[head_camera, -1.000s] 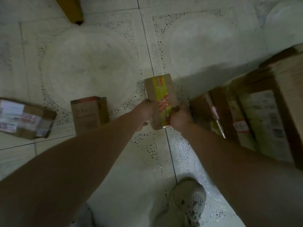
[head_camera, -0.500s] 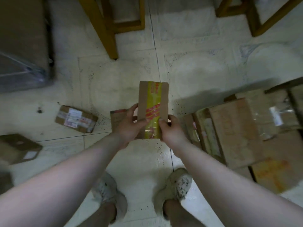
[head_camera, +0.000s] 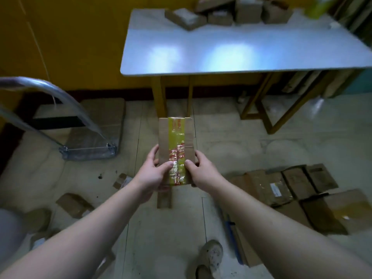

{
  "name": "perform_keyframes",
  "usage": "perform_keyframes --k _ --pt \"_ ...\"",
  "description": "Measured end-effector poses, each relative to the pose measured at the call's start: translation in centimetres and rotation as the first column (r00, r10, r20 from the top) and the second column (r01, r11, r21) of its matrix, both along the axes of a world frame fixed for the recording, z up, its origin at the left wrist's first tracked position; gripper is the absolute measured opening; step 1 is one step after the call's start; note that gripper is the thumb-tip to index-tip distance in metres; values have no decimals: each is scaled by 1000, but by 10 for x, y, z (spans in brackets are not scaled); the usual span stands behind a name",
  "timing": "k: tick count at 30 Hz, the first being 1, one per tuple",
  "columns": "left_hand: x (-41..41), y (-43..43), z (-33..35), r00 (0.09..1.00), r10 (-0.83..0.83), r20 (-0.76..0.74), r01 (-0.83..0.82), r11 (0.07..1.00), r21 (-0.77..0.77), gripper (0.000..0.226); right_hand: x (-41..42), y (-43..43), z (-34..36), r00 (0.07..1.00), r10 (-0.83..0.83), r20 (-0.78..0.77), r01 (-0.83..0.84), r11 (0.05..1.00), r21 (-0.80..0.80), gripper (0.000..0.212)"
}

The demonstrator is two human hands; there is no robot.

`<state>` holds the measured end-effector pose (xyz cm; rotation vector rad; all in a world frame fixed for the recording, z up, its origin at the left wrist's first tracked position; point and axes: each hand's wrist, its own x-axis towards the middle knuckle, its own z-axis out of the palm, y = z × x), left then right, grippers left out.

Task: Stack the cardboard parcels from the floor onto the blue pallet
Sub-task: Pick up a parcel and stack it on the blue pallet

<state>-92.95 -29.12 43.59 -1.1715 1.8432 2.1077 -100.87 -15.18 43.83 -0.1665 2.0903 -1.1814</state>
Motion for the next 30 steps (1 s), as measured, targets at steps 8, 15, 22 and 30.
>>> perform_keyframes --k 8,15,22,30 --pt "60 11 124 969 -170 -177 142 977 -160 76 69 22 120 985 -64 -163 51 995 -81 52" --pt "84 45 203 918 -248 -308 186 958 -217 70 101 63 195 938 -165 -305 112 976 -185 27" --pt "85 132 245 884 -336 -325 238 922 -306 73 108 156 235 915 -178 -361 109 973 -203 25" --pt "49 315 245 859 -429 -280 352 891 -287 39 99 351 246 884 -243 -398 194 968 -160 30"
